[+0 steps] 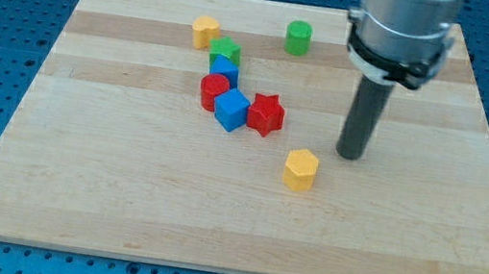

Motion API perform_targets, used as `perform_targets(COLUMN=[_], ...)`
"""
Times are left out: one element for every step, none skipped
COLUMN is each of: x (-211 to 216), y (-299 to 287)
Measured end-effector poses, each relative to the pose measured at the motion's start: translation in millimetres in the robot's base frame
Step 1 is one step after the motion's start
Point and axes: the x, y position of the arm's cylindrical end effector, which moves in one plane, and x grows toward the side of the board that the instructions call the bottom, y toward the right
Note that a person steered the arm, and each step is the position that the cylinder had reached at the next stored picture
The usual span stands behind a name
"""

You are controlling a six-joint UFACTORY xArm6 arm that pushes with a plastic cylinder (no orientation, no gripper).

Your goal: Push the hexagon slightly up

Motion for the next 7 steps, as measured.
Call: perform_targets(x=[49.7,94.5,103.8,94.3,67.6,42.0,31.8], y=[1.7,-18.2,-58.3,-73.2,-73.4,-73.4,-73.4])
